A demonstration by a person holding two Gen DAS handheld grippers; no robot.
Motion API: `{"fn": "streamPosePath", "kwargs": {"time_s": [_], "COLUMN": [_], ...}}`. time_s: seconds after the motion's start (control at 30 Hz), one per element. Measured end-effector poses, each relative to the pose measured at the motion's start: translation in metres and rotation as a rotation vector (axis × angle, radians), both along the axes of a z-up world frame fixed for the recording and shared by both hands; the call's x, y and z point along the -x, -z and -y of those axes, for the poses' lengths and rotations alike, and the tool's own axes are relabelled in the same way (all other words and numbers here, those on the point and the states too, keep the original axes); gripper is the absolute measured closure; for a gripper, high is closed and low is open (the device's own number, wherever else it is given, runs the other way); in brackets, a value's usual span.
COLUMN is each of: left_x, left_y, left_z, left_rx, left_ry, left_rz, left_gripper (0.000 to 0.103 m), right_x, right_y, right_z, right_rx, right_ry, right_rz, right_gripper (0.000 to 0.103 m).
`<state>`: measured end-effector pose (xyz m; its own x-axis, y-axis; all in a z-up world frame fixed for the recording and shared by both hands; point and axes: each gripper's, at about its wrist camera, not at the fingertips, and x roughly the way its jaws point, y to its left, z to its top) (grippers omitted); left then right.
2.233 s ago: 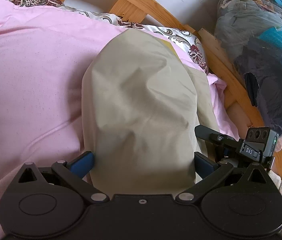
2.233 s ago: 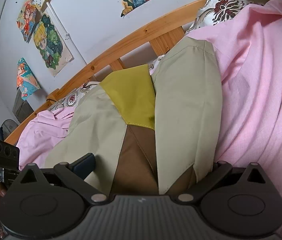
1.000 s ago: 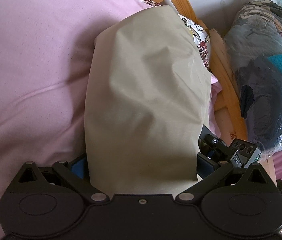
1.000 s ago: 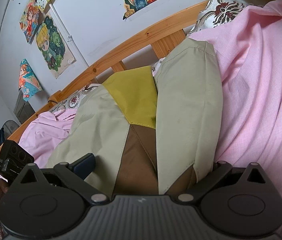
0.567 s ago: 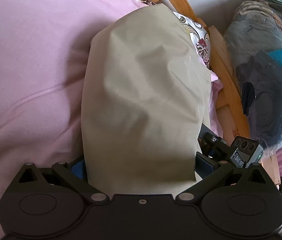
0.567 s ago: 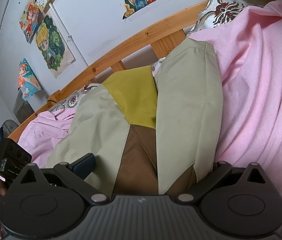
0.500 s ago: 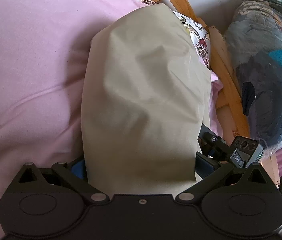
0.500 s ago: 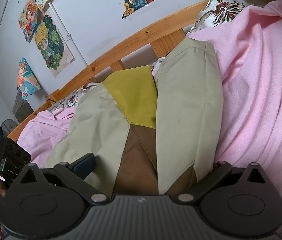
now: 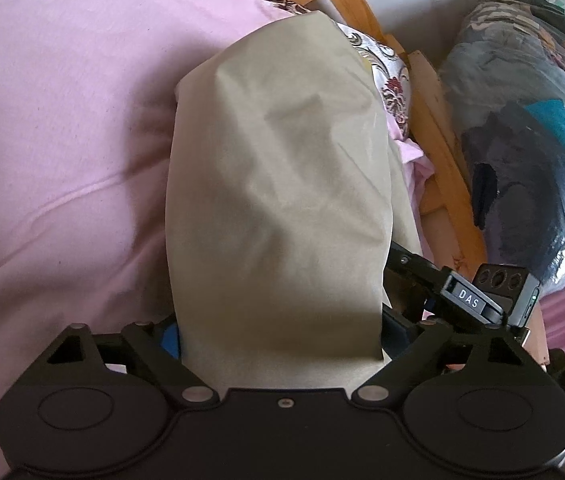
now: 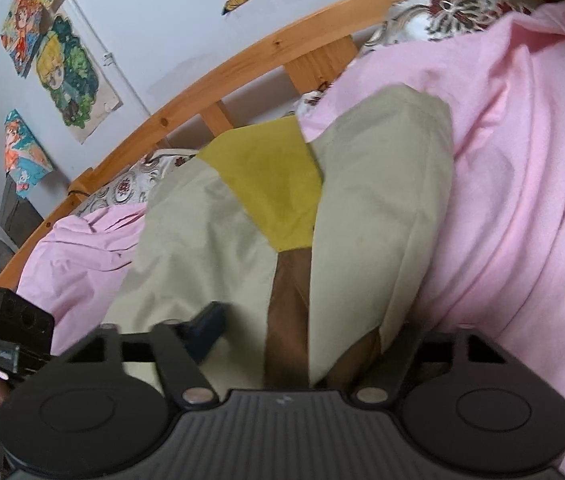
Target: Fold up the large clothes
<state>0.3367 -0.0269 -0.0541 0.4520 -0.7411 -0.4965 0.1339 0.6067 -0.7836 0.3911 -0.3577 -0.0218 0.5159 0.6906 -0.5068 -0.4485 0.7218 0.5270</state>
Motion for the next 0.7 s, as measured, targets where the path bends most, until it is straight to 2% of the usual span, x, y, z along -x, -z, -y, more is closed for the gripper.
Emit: {"fn": "streamPosePath", "kwargs": {"time_s": [0.03, 0.1, 0.2, 0.4, 0.7], "left_x": [0.001, 0.005, 0.011, 0.015, -0.007], "left_y": [-0.002, -0.008, -0.018, -0.049, -0.082], "left_z": [-0.002, -0.008, -0.025, -0.065, -0.135], "left_rx": [-0.001, 0.000, 0.002, -0.047, -0.156], "left_ry": [0.004, 0.011, 0.016, 0.010, -0.021], "left_rz": [0.002, 0.008, 0.017, 0.097, 0.206], "left_gripper": [0.014, 0.014, 0.015, 0.015, 0.015], "right_x": [0.003, 0.008, 0.015, 0.023, -0.014], "right_y": [-0.003, -0.008, -0.017, -0.042, -0.063], "right_z": [-0.002, -0.007, -0.014, -0.052, -0.123], "right_rx": [0.004, 0.006, 0.004, -0.032, -0.128], "right_ry": [-0.005, -0.007, -0.016, -0.076, -0.101], "right_rz": [0.004, 0.002, 0.007, 0.066, 0.132], "right_gripper": [0.047, 0.063, 0.074, 0.075, 0.075]}}
